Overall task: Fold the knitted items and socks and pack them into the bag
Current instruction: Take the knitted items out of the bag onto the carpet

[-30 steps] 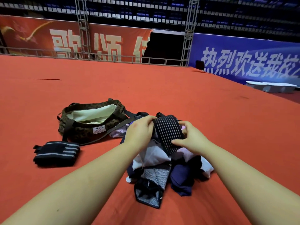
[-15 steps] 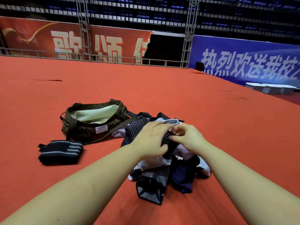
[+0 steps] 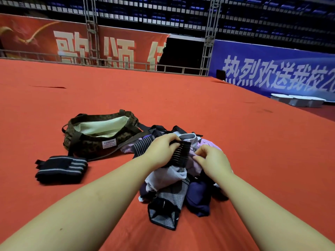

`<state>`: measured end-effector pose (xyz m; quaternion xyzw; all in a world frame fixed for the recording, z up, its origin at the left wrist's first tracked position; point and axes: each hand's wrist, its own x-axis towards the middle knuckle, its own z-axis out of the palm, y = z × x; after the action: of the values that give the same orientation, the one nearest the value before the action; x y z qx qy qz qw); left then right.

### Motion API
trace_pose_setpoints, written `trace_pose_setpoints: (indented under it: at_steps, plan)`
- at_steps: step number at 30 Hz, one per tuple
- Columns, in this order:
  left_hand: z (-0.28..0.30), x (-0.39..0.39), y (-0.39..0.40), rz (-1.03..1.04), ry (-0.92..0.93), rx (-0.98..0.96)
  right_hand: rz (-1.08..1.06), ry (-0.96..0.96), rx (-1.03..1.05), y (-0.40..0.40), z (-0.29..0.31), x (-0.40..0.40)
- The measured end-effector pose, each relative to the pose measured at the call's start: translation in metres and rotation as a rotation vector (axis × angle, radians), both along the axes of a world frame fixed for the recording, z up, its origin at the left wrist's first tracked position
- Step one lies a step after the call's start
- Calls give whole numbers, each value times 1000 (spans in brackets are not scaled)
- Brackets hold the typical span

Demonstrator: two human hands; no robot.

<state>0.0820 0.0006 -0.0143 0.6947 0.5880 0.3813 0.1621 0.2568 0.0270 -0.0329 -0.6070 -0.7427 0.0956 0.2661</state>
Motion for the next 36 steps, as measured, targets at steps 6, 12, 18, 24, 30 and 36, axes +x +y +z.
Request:
trace_pose_setpoints:
  at_steps: [6,12,18,24,30,36]
  plan:
    - [23,-24,6,169,-270,141,-125,-141,-39,5,-12,6]
    - [14,-32,0,161,-426,60,257,342,-39,-20,-2,-43]
    - [18,-42,-7,133,-621,25,188,50,-69,-23,-12,-71]
    - [36,-93,-22,187,-914,50,-50,8,87,-8,-24,-58]
    - [10,-123,-53,214,-1039,20,-11,-3,230,-17,-26,-81]
    - [-7,-128,-90,183,-1404,-32,633,3,98,-72,-23,-146]
